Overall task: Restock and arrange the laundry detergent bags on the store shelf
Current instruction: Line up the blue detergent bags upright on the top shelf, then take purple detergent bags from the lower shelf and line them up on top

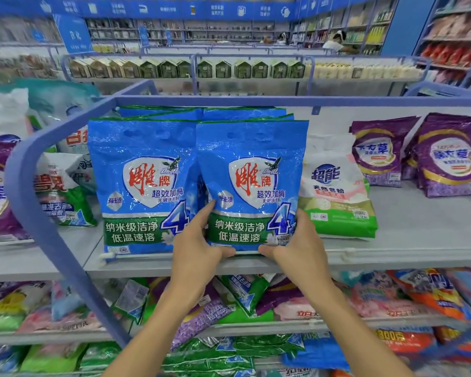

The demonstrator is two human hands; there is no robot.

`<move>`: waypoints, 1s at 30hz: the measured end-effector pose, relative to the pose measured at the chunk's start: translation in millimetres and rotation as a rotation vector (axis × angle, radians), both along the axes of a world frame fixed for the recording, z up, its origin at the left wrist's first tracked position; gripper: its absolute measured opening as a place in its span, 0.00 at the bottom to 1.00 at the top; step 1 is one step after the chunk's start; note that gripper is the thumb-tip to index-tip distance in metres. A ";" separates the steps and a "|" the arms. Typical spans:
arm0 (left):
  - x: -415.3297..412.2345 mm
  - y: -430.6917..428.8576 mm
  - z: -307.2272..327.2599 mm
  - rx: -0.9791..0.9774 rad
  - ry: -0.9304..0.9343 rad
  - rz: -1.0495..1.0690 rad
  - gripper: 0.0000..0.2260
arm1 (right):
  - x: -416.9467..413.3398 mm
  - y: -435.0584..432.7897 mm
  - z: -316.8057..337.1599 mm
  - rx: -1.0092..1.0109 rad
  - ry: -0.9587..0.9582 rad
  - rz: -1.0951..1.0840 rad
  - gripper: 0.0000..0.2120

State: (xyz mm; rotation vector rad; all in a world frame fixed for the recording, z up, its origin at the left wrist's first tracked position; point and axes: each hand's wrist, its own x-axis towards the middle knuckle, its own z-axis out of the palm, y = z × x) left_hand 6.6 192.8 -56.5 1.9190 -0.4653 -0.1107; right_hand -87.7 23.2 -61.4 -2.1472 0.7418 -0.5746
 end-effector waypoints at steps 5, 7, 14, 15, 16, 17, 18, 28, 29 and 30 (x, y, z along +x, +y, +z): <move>-5.9 -2.5 8.8 0.040 -0.026 0.022 0.46 | 0.3 -2.0 2.7 -0.003 0.016 0.038 0.36; -11.7 -3.3 11.0 0.063 -0.061 0.002 0.47 | -2.2 -2.6 4.6 -0.018 0.009 0.072 0.35; -17.1 -11.5 8.7 0.033 -0.187 0.042 0.50 | -15.1 0.3 9.1 -0.034 -0.052 0.116 0.32; -18.0 -11.4 6.3 0.055 -0.198 0.049 0.49 | -16.5 0.5 8.9 -0.047 -0.046 0.111 0.30; -20.1 -11.3 3.6 0.082 -0.212 0.056 0.48 | -17.6 0.5 8.6 -0.068 -0.039 0.107 0.28; -23.6 -11.5 0.4 0.113 -0.238 0.065 0.45 | -18.7 0.8 8.0 -0.087 -0.031 0.107 0.26; -27.6 -12.4 -3.4 0.143 -0.288 0.077 0.43 | -20.0 1.0 7.5 -0.096 -0.027 0.108 0.24; -64.5 -53.1 -19.9 0.168 -0.650 0.106 0.23 | -51.3 -44.0 9.9 -0.184 0.048 0.091 0.33; -68.5 -62.6 -18.0 0.156 -0.655 0.104 0.22 | -55.4 -55.9 10.8 -0.201 0.034 0.074 0.31; -72.5 -72.8 -15.8 0.142 -0.653 0.092 0.21 | -60.4 -68.1 11.8 -0.211 0.015 0.053 0.30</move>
